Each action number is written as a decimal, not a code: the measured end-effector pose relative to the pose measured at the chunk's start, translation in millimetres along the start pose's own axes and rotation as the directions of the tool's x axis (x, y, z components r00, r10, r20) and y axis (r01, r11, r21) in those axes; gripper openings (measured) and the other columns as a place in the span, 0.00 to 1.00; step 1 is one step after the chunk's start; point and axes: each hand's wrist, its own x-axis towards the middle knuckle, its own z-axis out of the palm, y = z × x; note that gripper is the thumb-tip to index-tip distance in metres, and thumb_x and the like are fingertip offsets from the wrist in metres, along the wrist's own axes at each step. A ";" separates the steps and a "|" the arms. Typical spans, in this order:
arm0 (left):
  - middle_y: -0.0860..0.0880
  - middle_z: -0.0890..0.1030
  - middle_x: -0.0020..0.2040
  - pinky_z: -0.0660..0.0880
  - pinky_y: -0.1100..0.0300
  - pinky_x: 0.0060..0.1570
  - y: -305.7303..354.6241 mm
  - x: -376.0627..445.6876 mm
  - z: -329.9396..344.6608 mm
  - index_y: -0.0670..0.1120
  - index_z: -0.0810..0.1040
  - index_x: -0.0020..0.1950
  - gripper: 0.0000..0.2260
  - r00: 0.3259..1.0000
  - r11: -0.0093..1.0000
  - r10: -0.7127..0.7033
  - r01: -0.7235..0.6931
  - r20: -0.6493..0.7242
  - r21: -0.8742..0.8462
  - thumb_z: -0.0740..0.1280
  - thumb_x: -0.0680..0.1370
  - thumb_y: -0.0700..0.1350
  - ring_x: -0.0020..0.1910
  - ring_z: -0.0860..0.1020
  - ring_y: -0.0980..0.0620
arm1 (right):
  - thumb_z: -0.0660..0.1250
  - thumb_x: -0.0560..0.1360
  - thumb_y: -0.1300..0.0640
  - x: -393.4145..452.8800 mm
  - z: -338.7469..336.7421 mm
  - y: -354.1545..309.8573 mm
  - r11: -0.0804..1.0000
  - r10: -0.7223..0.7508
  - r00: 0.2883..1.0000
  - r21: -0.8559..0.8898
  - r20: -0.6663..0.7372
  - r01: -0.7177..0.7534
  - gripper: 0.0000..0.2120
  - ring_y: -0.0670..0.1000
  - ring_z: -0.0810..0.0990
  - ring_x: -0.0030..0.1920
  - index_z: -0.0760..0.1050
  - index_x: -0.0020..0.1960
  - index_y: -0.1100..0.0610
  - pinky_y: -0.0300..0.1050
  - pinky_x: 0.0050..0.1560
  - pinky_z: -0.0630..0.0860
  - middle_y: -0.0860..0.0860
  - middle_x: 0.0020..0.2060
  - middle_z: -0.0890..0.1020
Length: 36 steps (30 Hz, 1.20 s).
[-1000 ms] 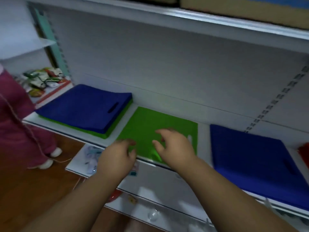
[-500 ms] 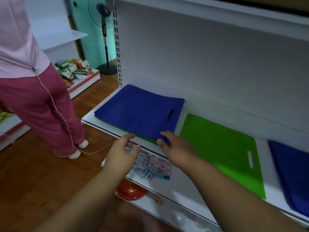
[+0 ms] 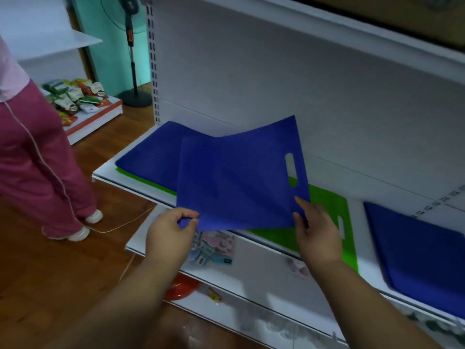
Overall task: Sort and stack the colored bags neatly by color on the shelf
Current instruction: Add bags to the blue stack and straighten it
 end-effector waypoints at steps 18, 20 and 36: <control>0.49 0.81 0.54 0.75 0.55 0.47 151.0 -170.4 289.2 0.53 0.79 0.62 0.14 0.792 0.729 0.504 -0.604 0.344 0.323 0.68 0.77 0.47 0.51 0.80 0.45 | 0.66 0.79 0.52 -93.4 -213.8 312.6 0.875 0.471 0.878 -0.086 -0.080 -0.477 0.23 0.58 0.79 0.56 0.70 0.73 0.51 0.52 0.55 0.77 0.54 0.62 0.79; 0.48 0.81 0.55 0.75 0.55 0.48 164.1 -184.0 316.2 0.53 0.79 0.63 0.14 0.785 0.706 0.491 -0.613 0.378 0.354 0.68 0.77 0.47 0.52 0.80 0.45 | 0.66 0.78 0.50 -96.2 -227.5 344.4 0.862 0.495 0.868 -0.112 -0.022 -0.494 0.24 0.59 0.81 0.54 0.69 0.73 0.51 0.55 0.53 0.79 0.55 0.63 0.79; 0.42 0.76 0.39 0.74 0.54 0.32 189.0 -207.6 378.8 0.44 0.83 0.43 0.13 0.745 0.427 0.492 -0.658 0.450 0.621 0.80 0.63 0.47 0.33 0.77 0.40 | 0.66 0.76 0.53 -76.8 -245.0 392.3 0.864 0.383 0.901 -0.422 0.201 -0.273 0.10 0.56 0.78 0.45 0.78 0.54 0.57 0.45 0.40 0.74 0.53 0.48 0.75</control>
